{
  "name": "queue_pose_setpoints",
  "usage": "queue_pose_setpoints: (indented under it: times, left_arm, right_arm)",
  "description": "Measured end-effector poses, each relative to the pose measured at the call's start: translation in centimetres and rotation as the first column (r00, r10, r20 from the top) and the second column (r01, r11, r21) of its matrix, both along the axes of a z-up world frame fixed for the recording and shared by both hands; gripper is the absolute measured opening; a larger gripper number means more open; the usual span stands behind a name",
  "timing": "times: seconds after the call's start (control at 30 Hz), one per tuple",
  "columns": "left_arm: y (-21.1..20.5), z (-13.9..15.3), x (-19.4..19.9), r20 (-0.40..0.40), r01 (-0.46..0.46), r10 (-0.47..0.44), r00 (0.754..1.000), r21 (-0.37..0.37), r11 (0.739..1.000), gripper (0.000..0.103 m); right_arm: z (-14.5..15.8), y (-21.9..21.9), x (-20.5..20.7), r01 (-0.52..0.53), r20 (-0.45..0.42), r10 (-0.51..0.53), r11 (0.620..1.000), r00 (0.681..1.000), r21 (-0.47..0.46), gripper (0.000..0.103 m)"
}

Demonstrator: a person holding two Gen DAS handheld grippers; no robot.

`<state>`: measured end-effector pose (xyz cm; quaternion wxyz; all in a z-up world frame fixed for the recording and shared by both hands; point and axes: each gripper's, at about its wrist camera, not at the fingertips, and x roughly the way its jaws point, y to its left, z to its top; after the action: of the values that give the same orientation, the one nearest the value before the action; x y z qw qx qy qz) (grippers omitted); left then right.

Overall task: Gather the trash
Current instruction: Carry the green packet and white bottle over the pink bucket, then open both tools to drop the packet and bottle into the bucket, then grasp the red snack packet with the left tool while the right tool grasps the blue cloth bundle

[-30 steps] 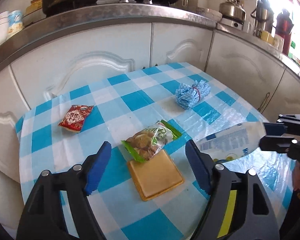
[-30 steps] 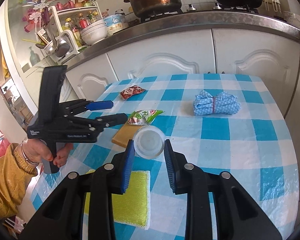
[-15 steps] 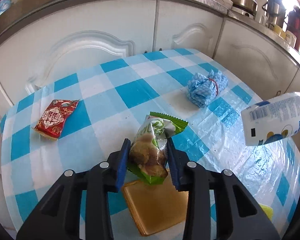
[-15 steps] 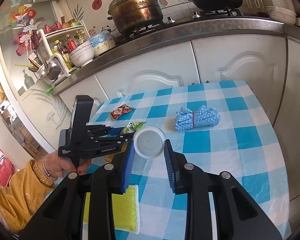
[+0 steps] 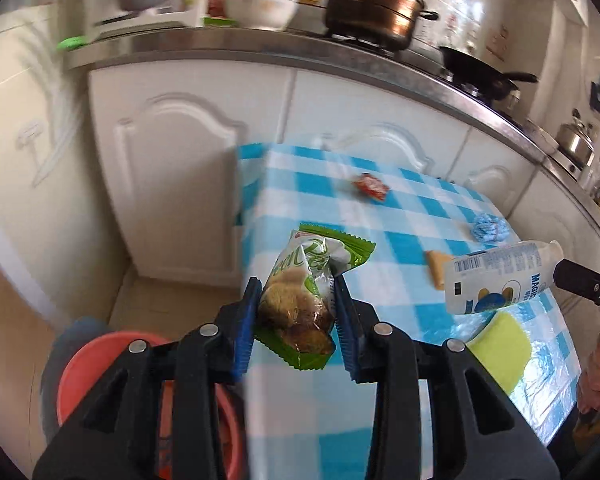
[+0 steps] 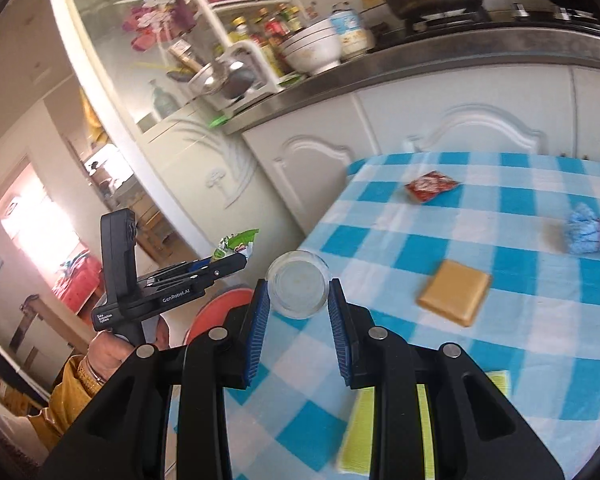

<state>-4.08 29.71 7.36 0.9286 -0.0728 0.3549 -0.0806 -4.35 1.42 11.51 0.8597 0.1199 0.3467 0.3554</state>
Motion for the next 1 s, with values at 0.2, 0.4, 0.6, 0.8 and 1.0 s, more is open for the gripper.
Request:
queue_pose_setpoints:
  times: [0.2, 0.4, 0.6, 0.8, 1.0]
  left_arm:
    - [8.0, -2.9, -6.7, -0.067, -0.213, 0.210, 0.975, -0.030, 0.977, 0.037]
    - [11.8, -6.1, -9.7, -0.117, -0.300, 0.291, 0.949, -0.066, 0.952, 0.037]
    - [12.3, -8.6, -9.2, -0.161, -0.320, 0.306, 0.938, -0.072, 0.945, 0.038]
    - [12.6, -10.9, -8.5, -0.208, -0.390, 0.379, 0.902, -0.016, 0.921, 0.085]
    - [11.1, -8.0, -8.9, -0.126, -0.375, 0.370, 0.920, -0.019, 0.927, 0.089]
  right_arm:
    - [-0.7, 10.8, -0.8, -0.206, -0.021, 0.205, 0.978, 0.978, -0.038, 0.032]
    - [-2.8, 18.7, -2.0, -0.319, -0.051, 0.316, 0.942, 0.948, -0.100, 0.032]
    - [-5.4, 23.0, -1.7, -0.351, -0.098, 0.340, 0.924, 0.935, -0.152, 0.032]
    - [-7.2, 20.2, -0.9, -0.293, -0.143, 0.272, 0.944, 0.951, -0.153, 0.070]
    - [-4.3, 9.0, -0.6, -0.070, -0.040, 0.065, 0.991, 0.997, -0.119, 0.079]
